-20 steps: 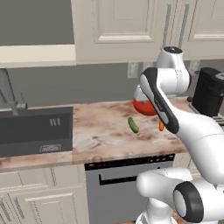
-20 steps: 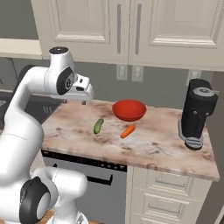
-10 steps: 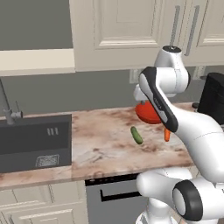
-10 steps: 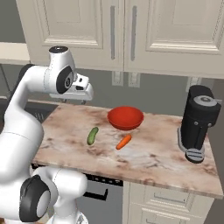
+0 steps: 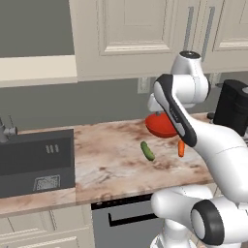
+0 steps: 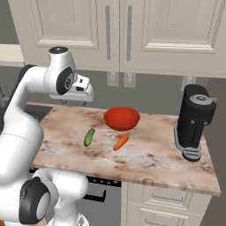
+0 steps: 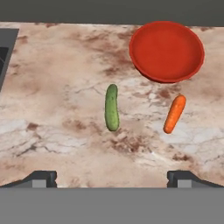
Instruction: Place the two vegetables and bowl onto the tray for setting up a vegetable dip station.
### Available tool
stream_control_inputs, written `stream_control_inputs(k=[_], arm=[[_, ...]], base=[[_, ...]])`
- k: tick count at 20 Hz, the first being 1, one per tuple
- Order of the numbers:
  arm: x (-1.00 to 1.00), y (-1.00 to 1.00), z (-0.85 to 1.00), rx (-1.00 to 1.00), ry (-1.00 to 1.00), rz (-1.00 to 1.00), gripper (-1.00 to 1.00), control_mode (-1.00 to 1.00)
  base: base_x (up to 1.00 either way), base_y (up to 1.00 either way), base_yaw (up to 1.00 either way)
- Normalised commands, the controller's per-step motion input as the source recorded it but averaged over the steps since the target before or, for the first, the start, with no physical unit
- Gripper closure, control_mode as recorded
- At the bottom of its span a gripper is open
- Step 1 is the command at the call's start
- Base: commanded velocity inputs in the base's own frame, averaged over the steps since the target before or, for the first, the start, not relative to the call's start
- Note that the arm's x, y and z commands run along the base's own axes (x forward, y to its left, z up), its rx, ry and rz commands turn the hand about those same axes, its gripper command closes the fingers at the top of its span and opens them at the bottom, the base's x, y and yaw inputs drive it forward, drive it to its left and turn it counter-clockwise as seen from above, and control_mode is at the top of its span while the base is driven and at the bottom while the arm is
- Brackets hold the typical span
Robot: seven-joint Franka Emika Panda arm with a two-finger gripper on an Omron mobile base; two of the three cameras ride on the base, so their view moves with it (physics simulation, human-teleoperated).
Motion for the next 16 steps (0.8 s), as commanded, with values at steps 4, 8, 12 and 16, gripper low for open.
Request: stream_control_inputs(k=[4, 8, 12, 16], arm=[[0.0, 0.0, 0.0, 0.0, 0.0, 0.0, -1.0, 1.0], [0.0, 0.0, 0.0, 0.0, 0.0, 0.0, -1.0, -1.0], [0.0, 0.0, -0.19, 0.0, 0.06, 0.0, -1.0, -1.0], [0.0, 0.0, -0.48, 0.0, 0.03, 0.0, -1.0, -1.0]], base=[[0.06, 0.0, 0.0], [0.0, 0.0, 0.0], [0.0, 0.0, 0.0], [0.0, 0.0, 0.0]])
